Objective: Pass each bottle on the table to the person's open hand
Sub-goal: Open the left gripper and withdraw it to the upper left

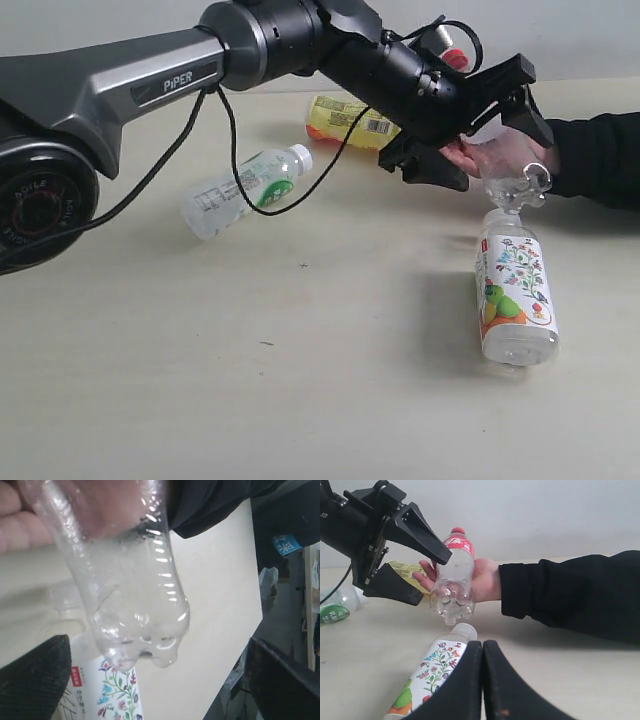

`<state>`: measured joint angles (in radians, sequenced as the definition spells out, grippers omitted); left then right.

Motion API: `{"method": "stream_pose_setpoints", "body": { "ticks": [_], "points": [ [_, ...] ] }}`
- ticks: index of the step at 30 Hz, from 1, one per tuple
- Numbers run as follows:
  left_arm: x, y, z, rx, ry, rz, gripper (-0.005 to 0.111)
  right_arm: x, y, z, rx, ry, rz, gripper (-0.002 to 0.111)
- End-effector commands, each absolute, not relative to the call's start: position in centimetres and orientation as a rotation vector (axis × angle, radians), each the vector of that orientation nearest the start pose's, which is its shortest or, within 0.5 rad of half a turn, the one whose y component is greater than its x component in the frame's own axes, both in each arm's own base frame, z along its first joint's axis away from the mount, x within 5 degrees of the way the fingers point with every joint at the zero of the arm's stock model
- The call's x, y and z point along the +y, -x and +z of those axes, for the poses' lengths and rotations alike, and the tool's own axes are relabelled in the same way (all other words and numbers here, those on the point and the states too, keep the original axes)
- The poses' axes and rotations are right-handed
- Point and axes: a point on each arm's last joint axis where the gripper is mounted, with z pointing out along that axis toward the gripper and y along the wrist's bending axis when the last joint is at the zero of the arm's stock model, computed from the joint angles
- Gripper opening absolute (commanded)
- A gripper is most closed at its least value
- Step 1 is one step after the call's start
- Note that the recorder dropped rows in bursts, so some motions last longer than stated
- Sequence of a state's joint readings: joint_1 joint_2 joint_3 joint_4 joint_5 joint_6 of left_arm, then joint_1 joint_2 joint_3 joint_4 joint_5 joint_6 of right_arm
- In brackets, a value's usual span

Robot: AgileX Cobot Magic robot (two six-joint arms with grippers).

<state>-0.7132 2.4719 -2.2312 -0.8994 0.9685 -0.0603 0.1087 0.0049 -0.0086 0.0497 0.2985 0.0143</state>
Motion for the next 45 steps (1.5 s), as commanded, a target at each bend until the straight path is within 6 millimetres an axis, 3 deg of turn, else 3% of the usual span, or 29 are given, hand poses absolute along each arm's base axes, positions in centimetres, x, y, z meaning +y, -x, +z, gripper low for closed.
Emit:
{"method": "stream_pose_setpoints", "body": {
  "ticks": [1, 10, 13, 16, 22, 30, 45],
  "points": [
    [-39.0, -36.8, 21.9, 2.695, -0.481, -1.331, 0.088, 0.7, -5.4, 18.9, 1.769, 0.052, 0.13, 0.0],
    [-37.2, -35.3, 26.2, 2.678, -0.732, -1.151, 0.054, 0.7, -5.4, 18.9, 1.769, 0.052, 0.13, 0.0],
    [-36.2, -34.6, 27.5, 2.701, -0.818, -1.046, 0.033, 0.7, -5.4, 18.9, 1.769, 0.052, 0.13, 0.0],
    [-35.4, -34.3, 28.7, 2.68, -0.832, -0.959, 0.0, 0.7, -5.4, 18.9, 1.769, 0.052, 0.13, 0.0],
    [-33.3, -32.9, 30.1, 2.685, -0.87, -0.756, 0.001, 0.7, -5.4, 18.9, 1.769, 0.052, 0.13, 0.0],
    [-28.9, -29.7, 30.6, 2.706, -0.878, -0.544, 0.001, 0.7, -5.4, 18.9, 1.769, 0.052, 0.13, 0.0],
    [-21.9, -22.4, 34.7, 2.542, -0.802, -0.553, 0.001, 0.7, -5.4, 18.9, 1.769, 0.052, 0.13, 0.0]
  ]
}}
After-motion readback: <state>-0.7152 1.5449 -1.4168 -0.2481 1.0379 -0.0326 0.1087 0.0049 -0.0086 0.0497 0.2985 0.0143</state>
